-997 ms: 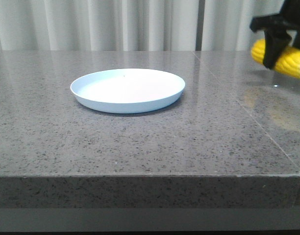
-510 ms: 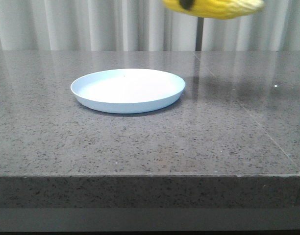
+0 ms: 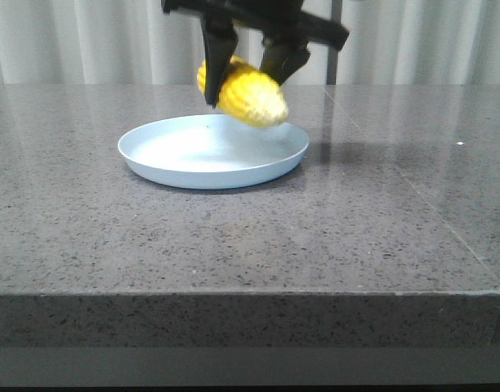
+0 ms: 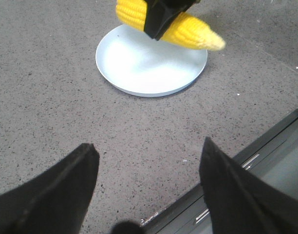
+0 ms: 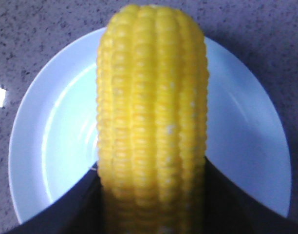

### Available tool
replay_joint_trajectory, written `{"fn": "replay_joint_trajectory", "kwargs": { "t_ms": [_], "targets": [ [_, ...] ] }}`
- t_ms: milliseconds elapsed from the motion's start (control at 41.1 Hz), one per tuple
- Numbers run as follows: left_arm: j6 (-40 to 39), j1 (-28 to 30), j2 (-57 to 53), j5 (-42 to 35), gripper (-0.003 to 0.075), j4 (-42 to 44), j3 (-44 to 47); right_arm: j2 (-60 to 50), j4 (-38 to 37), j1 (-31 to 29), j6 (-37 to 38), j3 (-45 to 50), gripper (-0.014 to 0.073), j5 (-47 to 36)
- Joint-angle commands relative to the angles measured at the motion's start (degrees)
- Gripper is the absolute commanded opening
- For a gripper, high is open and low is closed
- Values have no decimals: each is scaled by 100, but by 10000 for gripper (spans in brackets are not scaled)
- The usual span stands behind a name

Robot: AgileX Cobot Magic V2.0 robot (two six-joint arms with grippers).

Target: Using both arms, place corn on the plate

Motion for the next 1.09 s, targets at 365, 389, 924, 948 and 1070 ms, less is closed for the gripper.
{"fn": "replay_joint_trajectory", "kwargs": {
  "t_ms": [365, 389, 924, 948, 1070],
  "targets": [
    [-65, -36, 16, -453, 438, 104, -136, -131, -22, -20, 1, -202, 614, -713],
    [-65, -36, 16, -453, 438, 104, -136, -153, -37, -20, -42, -202, 615, -683],
    [-65, -36, 16, -453, 438, 104, -136, -2244, -56, -20, -2516, 630, 615, -44],
    [-65, -36, 16, -453, 438, 104, -136, -2411, -56, -20, -2530, 740, 615, -58],
    [-65, -36, 16, -453, 438, 104, -136, -3113, -69, -20, -2542, 1362, 615, -172]
  ]
}}
